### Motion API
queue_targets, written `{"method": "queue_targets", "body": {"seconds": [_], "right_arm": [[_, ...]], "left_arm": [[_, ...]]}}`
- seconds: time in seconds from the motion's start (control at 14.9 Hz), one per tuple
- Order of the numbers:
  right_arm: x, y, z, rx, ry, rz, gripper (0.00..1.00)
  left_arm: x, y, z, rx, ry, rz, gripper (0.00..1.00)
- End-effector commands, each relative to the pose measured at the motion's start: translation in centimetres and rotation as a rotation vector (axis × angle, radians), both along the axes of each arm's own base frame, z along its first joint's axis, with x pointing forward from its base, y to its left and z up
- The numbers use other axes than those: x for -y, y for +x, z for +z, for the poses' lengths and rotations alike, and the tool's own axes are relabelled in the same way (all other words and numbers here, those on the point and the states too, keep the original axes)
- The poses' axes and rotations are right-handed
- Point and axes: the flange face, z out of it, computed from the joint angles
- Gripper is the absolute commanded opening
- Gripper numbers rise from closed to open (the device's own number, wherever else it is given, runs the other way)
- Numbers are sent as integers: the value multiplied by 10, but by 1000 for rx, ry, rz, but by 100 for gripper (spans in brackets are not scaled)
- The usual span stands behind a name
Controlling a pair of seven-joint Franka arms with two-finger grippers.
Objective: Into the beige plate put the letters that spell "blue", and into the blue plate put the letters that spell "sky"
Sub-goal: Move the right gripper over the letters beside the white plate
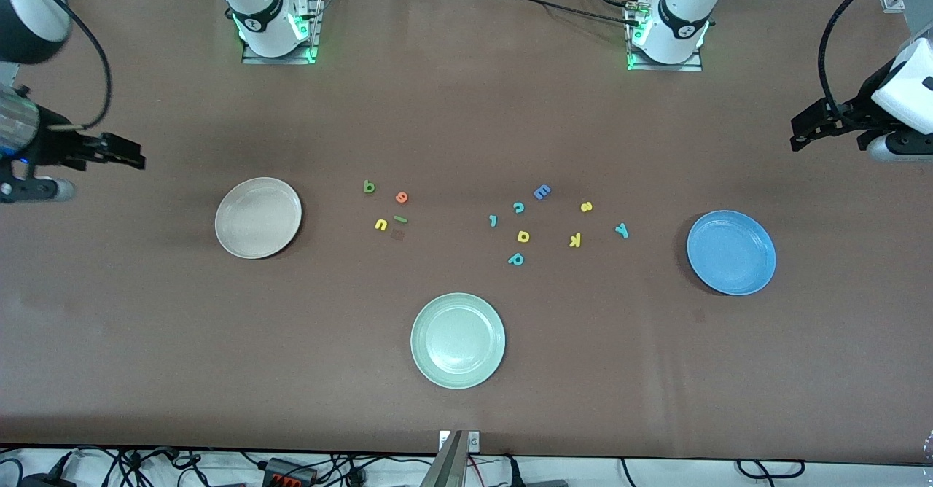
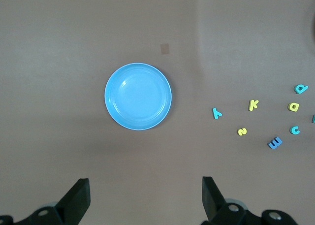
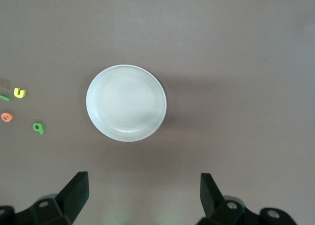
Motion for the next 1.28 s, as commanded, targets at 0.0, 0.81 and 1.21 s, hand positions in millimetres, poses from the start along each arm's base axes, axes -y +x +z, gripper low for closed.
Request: {"method": "queue_targets", "body": {"seconds": [0.0,0.81,1.21], "right_arm": [[-37,-1,-44,-7,10,59,100],[-216,-9,-155,-47,-9,131,100],[-257,-12,-198,-34,28,152,100]], "left_arm": [[4,4,7,5,-24,-24,100],[14,2,10,5,-42,-38,100],[14,3,7,-4,-45,-33,100]]}}
